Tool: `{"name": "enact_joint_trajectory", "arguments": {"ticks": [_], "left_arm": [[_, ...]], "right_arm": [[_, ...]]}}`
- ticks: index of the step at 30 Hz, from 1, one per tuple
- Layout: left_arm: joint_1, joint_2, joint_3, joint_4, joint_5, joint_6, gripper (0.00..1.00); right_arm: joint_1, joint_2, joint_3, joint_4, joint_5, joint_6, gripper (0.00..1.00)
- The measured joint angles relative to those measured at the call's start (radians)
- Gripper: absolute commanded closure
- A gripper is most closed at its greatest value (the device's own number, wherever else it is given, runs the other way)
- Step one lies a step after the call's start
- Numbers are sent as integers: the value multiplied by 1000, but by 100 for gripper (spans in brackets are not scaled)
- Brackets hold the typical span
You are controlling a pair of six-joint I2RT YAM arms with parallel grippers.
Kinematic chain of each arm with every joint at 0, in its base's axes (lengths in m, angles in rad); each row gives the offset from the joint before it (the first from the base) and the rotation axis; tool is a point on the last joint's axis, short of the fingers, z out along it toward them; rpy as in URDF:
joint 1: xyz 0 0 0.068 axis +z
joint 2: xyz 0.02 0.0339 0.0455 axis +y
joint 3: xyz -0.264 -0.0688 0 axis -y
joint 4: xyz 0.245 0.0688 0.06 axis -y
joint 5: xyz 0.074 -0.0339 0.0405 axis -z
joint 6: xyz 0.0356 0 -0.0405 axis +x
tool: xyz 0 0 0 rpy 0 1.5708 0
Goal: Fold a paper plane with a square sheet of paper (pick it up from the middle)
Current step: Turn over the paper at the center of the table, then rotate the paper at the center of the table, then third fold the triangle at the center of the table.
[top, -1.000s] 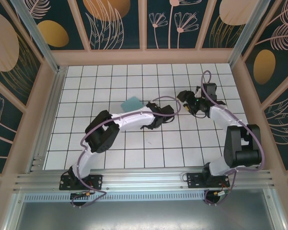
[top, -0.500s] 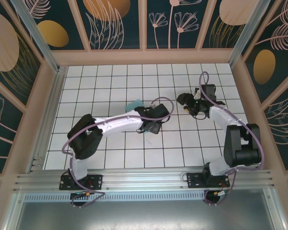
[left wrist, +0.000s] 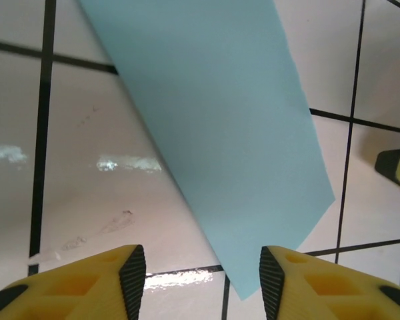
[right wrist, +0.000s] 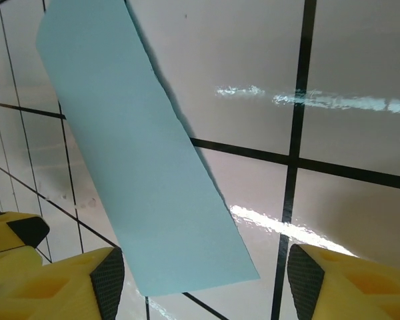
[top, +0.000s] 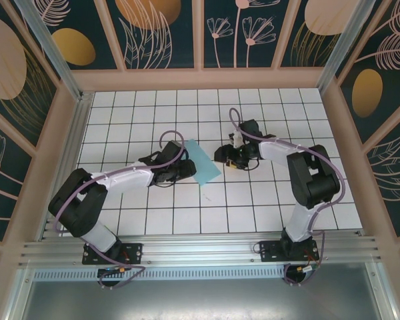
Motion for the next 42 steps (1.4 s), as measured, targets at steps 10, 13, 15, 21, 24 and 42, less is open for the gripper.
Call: {"name": "enact_joint_trajectory", "arguments": {"ticks": [10,13,15,21,24,42], "left_arm": [[26,0,-22,114,37,-93,54],[32,0,-25,121,40,-96,53],[37,0,-32,126,40,-98,53],[52,0,-63,138,43,-99,52],[55,0,-74,143,48,-99,53],[56,-27,-112,105,43,-93,68]], "right_arm": [[74,46,25,-28,53,5,41],[109,46,25,-31,69,20,44],[133,46,25,-31,81,38,44],[232,43,13,-13,57,102,44],[277,43,-9,16,-14,134,44],[166,-92,-122,136,-50,204,35]]}}
